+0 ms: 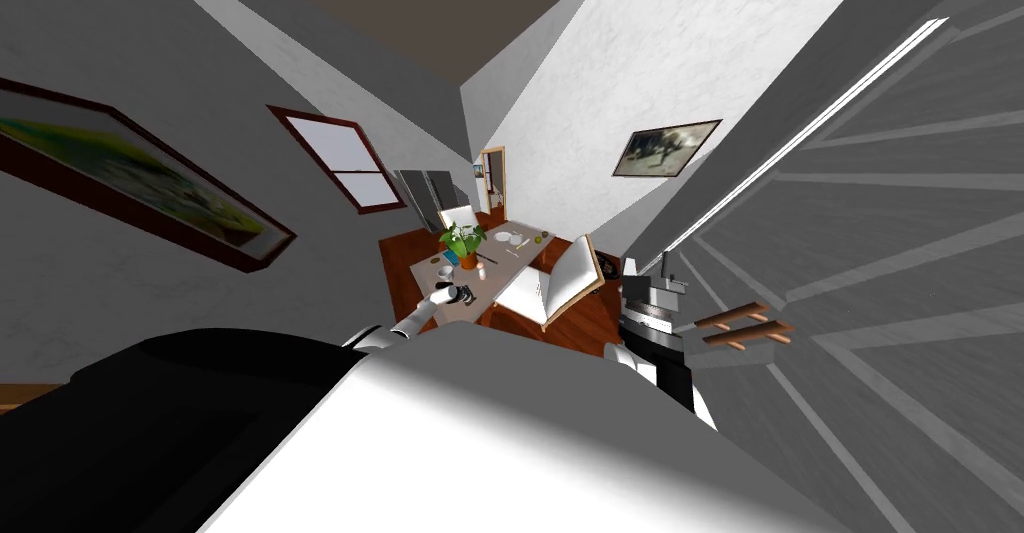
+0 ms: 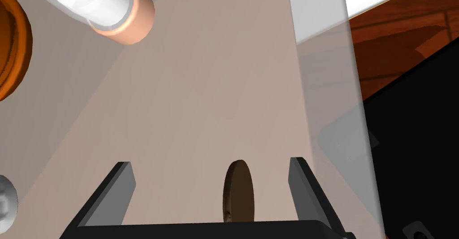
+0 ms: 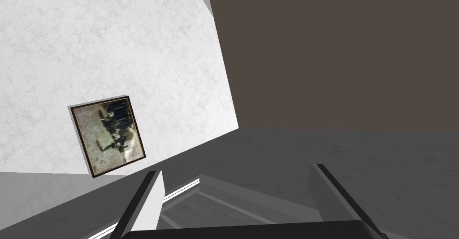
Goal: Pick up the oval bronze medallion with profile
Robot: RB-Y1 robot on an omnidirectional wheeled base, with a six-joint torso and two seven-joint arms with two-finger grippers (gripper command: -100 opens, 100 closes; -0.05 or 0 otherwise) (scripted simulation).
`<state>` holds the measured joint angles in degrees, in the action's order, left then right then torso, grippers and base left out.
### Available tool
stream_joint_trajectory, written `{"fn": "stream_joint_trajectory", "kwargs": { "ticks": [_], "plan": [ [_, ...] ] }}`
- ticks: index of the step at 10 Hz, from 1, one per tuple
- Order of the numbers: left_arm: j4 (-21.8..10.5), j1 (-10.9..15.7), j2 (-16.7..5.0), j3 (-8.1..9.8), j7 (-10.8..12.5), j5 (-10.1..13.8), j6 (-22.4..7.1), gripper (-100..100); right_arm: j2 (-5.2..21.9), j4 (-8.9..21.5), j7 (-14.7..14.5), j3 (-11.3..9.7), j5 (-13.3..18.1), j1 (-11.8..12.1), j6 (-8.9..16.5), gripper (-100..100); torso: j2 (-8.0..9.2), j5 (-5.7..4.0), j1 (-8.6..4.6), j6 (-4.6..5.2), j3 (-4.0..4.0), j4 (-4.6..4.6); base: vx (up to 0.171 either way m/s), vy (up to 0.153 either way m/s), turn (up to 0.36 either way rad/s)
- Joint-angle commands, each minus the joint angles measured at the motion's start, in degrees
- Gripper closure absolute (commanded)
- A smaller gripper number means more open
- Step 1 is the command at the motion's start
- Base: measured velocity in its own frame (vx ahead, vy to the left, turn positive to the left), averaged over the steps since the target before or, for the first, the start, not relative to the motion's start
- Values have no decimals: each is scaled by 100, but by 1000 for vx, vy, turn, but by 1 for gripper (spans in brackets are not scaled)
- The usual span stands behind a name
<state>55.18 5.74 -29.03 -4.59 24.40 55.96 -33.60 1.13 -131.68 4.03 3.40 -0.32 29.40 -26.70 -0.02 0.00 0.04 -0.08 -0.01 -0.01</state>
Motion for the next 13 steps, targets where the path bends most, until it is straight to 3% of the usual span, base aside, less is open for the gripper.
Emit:
{"fn": "stream_joint_trajectory", "kwargs": {
  "ticks": [1, 2, 7, 8, 9, 10, 12, 13],
  "plan": [
    [-192, 62, -94, -20, 198, 83, -286, -100, 0, 0, 0, 0, 0, 0, 0, 0, 0, 0, 0, 0, 0, 0, 3, 22, -159],
    [-192, 62, -94, -20, 198, 83, -290, -100, 0, 0, 0, 0, 0, 0, 0, 0, 2, 0, 1, 0, 1, 1, 2, 18, -44],
    [-919, 303, -299, -86, 394, 518, -854, -100, 0, 0, 0, 0, 0, 0, 0, 0, 2, 0, 1, -1, 1, 1, 4, 18, -90],
    [-962, 351, -283, -65, 277, 527, -776, -100, 0, 0, 0, 0, 0, 0, 0, 0, 2, 0, 1, -2, 1, 0, 2, 11, -14],
    [-975, 352, -286, -66, 283, 536, -797, 0, 0, 0, 0, 0, 0, 1, 0, 0, 3, 0, -3, -3, 2, 1, 0, 0, 0],
    [-1066, 335, -123, -34, 230, 442, -665, -100, 0, 0, 0, 0, 0, 1, 0, 0, 3, -1, -7, -3, 2, 1, 29, 24, -5],
    [-1159, 318, 39, -2, 177, 349, -534, -100, 0, 0, 0, 1, 0, 1, 0, 0, -16, 2, 7, -3, -9, -3, 59, 50, -8],
    [-1078, 304, -9, -18, 253, 346, -590, -100, 0, 0, 0, 1, 0, 1, 0, 0, -17, 2, 9, -3, -10, -4, 18, 20, -4]
  ]
}}
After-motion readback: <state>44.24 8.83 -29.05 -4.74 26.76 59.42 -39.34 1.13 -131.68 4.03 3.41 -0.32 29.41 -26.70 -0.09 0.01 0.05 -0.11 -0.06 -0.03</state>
